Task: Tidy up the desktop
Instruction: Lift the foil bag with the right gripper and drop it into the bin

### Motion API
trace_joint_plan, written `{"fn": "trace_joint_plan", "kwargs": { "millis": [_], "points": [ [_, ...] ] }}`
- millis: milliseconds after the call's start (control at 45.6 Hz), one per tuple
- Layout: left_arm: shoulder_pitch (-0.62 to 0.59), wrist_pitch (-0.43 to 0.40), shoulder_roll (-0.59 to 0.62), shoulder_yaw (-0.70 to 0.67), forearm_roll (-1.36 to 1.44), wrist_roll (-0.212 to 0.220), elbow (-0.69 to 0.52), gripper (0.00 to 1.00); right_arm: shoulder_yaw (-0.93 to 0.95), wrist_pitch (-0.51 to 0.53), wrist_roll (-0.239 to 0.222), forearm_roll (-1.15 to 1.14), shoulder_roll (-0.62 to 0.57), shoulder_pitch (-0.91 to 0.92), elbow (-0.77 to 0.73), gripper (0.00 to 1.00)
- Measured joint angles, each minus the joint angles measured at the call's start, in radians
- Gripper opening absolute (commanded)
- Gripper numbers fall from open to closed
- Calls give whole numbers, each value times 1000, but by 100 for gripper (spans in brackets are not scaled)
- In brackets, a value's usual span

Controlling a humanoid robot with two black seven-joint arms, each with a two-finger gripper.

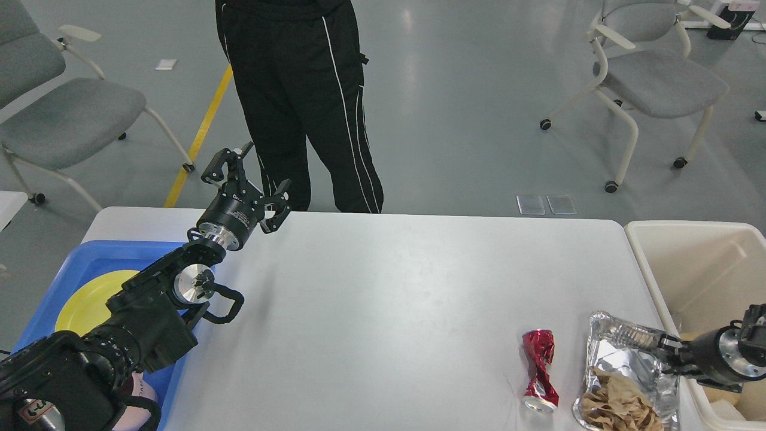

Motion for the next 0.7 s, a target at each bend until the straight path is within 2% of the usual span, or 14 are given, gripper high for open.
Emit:
{"fn": "trace_joint_plan", "kwargs": {
  "millis": [175, 460, 701],
  "points": [
    [0, 0, 0, 0, 0, 0, 0, 96, 4, 59, 3, 0, -54, 141, 42, 0],
    [0, 0, 0, 0, 0, 0, 0, 96, 1, 307, 3, 1, -72, 416, 49, 0],
    [0, 0, 0, 0, 0, 0, 0, 96, -1, 412, 1, 0, -72, 672, 44, 0]
  ]
}}
